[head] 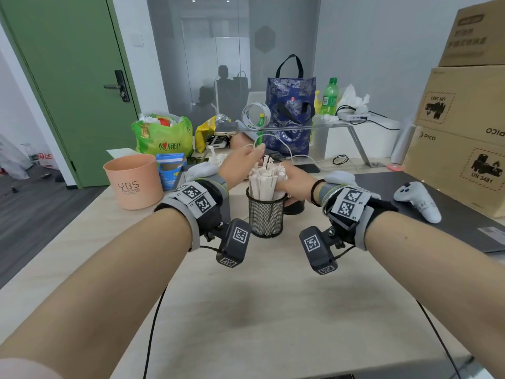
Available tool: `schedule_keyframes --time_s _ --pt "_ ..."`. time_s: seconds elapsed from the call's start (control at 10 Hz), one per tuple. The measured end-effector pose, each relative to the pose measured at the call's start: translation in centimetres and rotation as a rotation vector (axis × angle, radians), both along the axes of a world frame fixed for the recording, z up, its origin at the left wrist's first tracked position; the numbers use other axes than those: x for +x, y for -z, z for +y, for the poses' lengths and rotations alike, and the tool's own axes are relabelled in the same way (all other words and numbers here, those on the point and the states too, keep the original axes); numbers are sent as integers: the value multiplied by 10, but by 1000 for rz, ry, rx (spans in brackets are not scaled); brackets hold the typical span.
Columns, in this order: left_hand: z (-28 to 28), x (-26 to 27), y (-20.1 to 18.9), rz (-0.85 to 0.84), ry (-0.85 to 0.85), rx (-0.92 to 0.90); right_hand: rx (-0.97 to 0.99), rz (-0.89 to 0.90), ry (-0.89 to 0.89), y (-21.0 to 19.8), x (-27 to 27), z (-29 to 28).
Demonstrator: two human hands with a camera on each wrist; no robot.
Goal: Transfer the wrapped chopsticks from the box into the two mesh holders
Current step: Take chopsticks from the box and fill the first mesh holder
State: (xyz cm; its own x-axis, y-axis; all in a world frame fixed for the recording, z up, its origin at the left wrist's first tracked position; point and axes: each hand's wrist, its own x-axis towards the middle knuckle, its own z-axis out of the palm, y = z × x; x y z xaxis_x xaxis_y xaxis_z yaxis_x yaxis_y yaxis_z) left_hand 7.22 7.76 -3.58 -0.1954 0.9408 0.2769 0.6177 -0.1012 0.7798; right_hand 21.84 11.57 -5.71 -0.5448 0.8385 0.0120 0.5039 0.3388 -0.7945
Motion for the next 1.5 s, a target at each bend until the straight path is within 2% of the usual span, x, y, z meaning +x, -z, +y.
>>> schedule_keyframes --time_s 0.1,0.2,0.3,0.5,0.6,0.8,0.9,1.0,1.1,1.2,1.3,1.4,1.5 --pt "-6 0 2 -109 -9 -64 17 -53 -3 -2 8 3" --pt "-9 5 7 18 -141 -102 41 -80 10 -2 21 5" --pt "-13 14 16 149 -139 -339 33 -80 13 -5 35 2" --pt "-5 13 51 486 -70 -648 55 -51 58 -6 53 5" --pt "-2 6 56 557 -78 -687 155 -52 28 -11 53 5" --pt "3 4 59 639 -101 -712 263 122 21 -23 43 -2" --pt "-1 9 54 787 -62 -806 322 -26 -87 -21 38 -8" --pt "-4 13 49 846 -30 -849 412 -272 -105 -15 36 -10" --pt "-10 14 47 876 -8 -859 478 -377 -30 -14 33 -5" --pt "-14 9 48 857 -2 -855 502 -404 22 -10 26 0" --pt "-18 1 45 731 -7 -834 500 -352 139 -4 21 3" --pt "-20 -5 37 519 -42 -765 466 -302 225 0 21 7" --pt "-24 -7 23 401 -90 -513 444 -227 211 -1 18 5"
